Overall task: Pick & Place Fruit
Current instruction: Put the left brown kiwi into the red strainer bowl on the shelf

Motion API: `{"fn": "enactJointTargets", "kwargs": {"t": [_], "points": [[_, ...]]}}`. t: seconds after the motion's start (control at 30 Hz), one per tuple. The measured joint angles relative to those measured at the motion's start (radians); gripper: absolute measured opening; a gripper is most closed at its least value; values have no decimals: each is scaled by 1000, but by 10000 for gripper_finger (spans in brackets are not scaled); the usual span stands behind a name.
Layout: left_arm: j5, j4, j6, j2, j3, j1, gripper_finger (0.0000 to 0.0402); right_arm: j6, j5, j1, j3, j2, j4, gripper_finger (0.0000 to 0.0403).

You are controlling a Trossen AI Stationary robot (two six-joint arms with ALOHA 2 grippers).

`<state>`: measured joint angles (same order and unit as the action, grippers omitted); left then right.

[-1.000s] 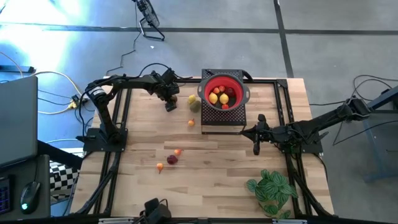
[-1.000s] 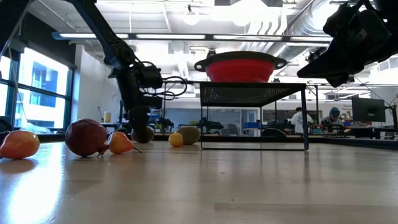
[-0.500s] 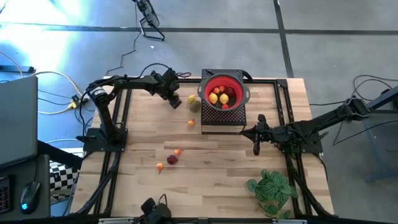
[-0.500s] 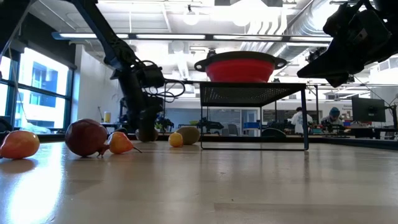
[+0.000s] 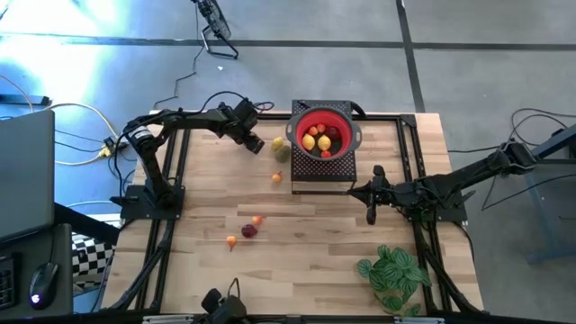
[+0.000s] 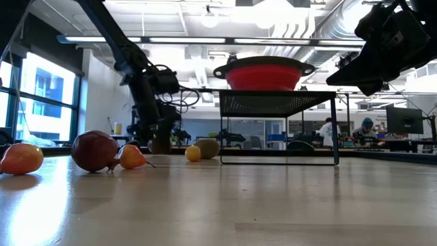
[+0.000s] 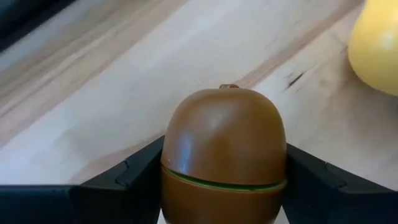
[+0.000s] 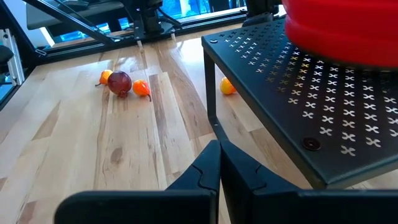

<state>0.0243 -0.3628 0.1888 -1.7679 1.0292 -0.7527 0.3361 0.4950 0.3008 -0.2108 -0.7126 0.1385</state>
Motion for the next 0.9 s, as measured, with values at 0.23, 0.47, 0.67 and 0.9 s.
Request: {"fn": "enactJointTargets", "kwargs": {"t": [0.23, 0.47, 0.67, 0.9], "points": [[5, -2, 0, 128, 1, 0, 242, 0, 0, 0, 0, 0, 0, 2], [25, 40, 26, 273, 2, 9, 242, 0, 0, 0, 0, 0, 0, 2], [70, 151, 103, 382, 3, 17, 242, 0, 0, 0, 0, 0, 0, 2], [108, 387, 175, 450, 4, 110, 242, 0, 0, 0, 0, 0, 0, 2]]}}
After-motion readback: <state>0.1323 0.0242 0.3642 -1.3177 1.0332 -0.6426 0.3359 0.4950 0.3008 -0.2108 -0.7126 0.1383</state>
